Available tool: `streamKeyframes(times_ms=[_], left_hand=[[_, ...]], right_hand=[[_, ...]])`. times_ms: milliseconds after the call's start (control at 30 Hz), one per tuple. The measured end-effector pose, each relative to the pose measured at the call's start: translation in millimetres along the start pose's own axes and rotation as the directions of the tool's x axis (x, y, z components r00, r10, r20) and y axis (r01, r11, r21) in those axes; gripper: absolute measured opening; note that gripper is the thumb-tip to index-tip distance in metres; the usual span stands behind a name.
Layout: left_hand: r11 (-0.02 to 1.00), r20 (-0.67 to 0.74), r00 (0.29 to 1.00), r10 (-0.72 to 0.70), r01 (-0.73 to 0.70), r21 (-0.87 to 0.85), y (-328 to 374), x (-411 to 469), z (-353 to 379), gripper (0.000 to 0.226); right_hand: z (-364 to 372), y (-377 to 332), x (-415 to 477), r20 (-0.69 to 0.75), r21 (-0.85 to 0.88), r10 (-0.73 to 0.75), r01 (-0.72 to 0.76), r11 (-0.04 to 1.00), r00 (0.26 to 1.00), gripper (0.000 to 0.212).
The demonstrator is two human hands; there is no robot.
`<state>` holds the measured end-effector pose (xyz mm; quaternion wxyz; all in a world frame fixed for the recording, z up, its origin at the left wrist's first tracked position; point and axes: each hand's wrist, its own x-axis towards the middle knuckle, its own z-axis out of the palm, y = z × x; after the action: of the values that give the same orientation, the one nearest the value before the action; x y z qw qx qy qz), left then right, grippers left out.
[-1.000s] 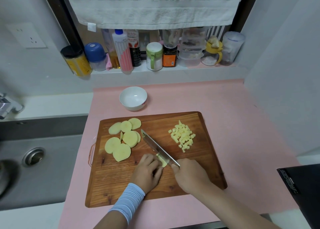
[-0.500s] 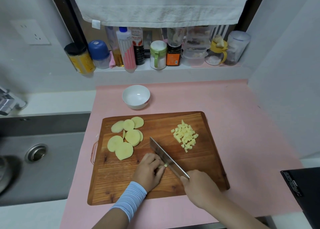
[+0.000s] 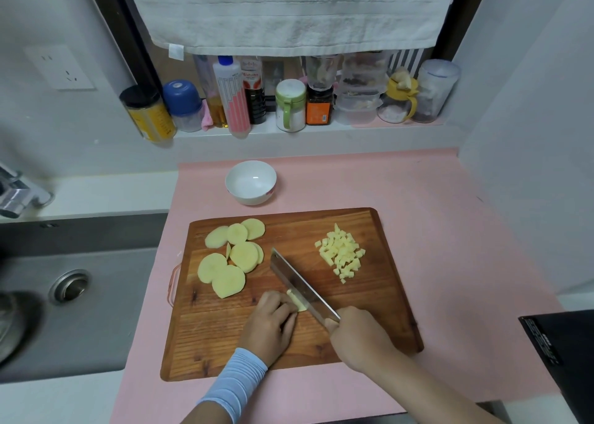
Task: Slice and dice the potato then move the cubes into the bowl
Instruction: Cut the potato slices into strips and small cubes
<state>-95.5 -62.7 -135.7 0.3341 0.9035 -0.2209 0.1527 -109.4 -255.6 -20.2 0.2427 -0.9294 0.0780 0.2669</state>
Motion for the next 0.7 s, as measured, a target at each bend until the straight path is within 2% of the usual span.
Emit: streamKeyframes(times_ms=[500, 700], left_hand=[[0.998, -0.008, 0.999, -0.045, 0.044, -0.042, 2.8, 2.8, -4.2, 0.003], [0.997, -0.009, 0.998, -0.061, 0.061, -0.042, 1.2, 0.3, -2.9, 0.008]], right_hand=[[-3.5, -1.4, -22.7, -0.041, -0.099, -0.085, 0.08, 0.992, 0.996, 0.03], [-1.6, 4.0, -30.3, -0.031, -0.102, -0.052, 0.048, 0.994, 0.998, 0.031]])
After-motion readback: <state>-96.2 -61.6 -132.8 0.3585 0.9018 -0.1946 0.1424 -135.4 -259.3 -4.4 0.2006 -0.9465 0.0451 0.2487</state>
